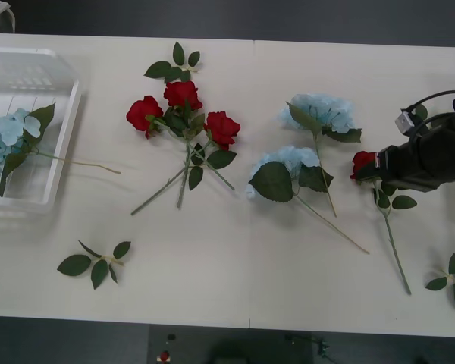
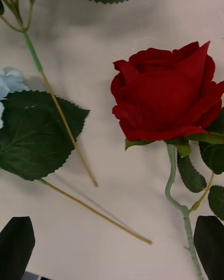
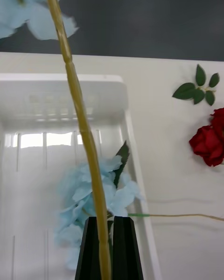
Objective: Put the red flowers into the right box and the blue flowers into the left box
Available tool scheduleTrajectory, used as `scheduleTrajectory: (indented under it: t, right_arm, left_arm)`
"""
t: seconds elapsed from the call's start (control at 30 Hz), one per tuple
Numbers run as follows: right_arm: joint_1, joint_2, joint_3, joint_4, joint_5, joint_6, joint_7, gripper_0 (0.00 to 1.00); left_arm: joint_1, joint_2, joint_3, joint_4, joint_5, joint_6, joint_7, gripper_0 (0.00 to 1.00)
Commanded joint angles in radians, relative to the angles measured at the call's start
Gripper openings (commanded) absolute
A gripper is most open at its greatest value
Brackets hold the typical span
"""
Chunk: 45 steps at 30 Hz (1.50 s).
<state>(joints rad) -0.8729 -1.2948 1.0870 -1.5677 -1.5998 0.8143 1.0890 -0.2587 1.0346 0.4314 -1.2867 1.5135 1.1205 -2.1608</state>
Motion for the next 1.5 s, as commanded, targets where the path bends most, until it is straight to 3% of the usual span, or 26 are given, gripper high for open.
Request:
scheduleTrajectory:
  t: [0.03,0.17,0.27,0.3,0.4,0.73,0.93,1.17,1.43,1.47,1.5]
  right_arm:
    - [-0.011,-0.014,0.014,-0.008,0.087,-0.057,-0.09,1.0]
    - [-0.011,0.012,0.039,0.021,0.164,-0.076,-0.121,1.0]
    - [-0.009,0.023,0.074,0.043,0.208,-0.104,-0.126,1.0]
    - [-0.009,0.023,0.094,0.044,0.228,-0.122,-0.127,1.0]
    - [-0.011,0.025,0.149,0.043,0.287,-0.165,-0.13,1.0]
    - [0.034,0.042,0.223,0.054,0.343,-0.311,-0.132,1.0]
    - [0.04,0.054,0.223,0.06,0.345,-0.32,-0.133,1.0]
    - [0.042,0.078,0.221,0.075,0.345,-0.319,-0.143,1.0]
    - [0.042,0.115,0.221,0.115,0.374,-0.322,-0.143,1.0]
    - [0.042,0.117,0.221,0.117,0.38,-0.322,-0.143,0.59]
    - [0.042,0.118,0.22,0.118,0.383,-0.322,-0.144,0.28]
  left_arm:
    - [0.049,0.024,0.038,-0.016,-0.064,0.002,-0.024,0.03]
    - [0.073,0.022,0.052,-0.02,-0.085,0.002,-0.03,0.04]
    - [0.09,0.022,0.052,-0.028,-0.079,0.002,-0.039,0.12]
    - [0.093,0.022,0.052,-0.031,-0.078,0.002,-0.039,0.24]
    - [0.093,0.022,0.052,-0.031,-0.065,0.002,-0.04,1.0]
    - [0.084,0.022,0.006,-0.103,0.112,0.087,-0.057,1.0]
    - [-0.008,0.002,-0.126,-0.166,0.155,0.087,0.061,1.0]
    - [-0.113,-0.111,-0.234,-0.27,-0.015,0.087,0.271,1.0]
    - [-0.14,-0.366,-0.31,-0.388,-0.345,0.085,0.546,1.0]
    - [-0.148,-0.41,-0.329,-0.388,-0.404,0.084,0.59,1.0]
    - [-0.151,-0.438,-0.342,-0.388,-0.45,0.076,0.615,1.0]
